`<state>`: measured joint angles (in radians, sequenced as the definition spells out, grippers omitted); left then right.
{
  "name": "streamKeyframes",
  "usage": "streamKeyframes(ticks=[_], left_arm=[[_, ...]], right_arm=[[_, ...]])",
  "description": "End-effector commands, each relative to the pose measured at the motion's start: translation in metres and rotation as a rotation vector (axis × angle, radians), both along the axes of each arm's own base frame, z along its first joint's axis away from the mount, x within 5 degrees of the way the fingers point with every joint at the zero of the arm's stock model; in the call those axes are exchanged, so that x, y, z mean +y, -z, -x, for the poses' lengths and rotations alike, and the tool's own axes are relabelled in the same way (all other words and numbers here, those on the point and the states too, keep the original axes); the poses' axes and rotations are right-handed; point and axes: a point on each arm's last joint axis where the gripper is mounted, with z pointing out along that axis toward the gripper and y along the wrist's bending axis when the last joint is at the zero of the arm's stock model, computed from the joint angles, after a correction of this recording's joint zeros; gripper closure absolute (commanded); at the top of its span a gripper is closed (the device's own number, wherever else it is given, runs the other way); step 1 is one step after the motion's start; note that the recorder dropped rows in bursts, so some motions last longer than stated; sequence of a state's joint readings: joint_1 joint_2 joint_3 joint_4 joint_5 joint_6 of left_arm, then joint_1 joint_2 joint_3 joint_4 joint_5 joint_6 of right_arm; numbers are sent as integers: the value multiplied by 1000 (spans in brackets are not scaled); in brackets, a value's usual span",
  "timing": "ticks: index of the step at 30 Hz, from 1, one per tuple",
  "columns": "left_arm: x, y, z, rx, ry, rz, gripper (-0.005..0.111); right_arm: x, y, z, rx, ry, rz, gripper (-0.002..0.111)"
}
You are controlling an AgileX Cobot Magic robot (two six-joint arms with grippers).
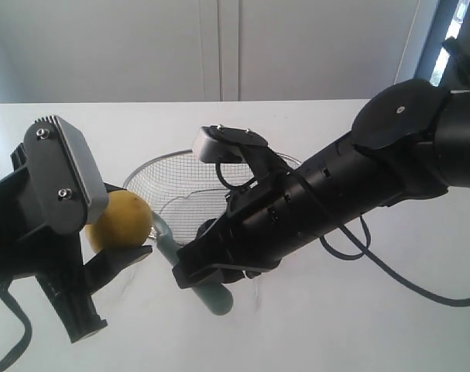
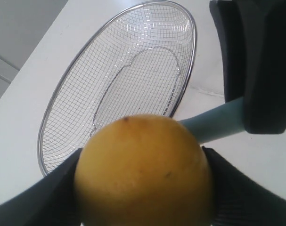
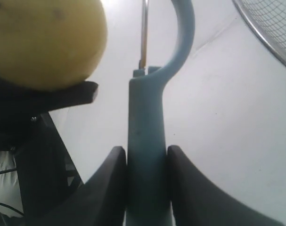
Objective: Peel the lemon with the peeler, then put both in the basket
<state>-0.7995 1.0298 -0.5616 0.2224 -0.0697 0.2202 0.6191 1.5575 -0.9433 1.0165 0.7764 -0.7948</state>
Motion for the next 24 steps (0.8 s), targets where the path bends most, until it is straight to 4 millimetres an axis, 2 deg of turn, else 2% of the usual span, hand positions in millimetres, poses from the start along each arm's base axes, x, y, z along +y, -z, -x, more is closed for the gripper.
streamKeyframes(ticks=[1, 12, 24], left_arm=[[0, -1, 1, 2, -3, 22, 107], [0, -1, 1, 3, -4, 21, 107], [0, -1, 1, 3, -4, 21, 107]], right_arm=[[-3, -9, 0, -54, 1, -10, 108], [-19, -19, -9, -91, 61, -20, 108], [-35, -65, 9, -268, 76, -85, 108]])
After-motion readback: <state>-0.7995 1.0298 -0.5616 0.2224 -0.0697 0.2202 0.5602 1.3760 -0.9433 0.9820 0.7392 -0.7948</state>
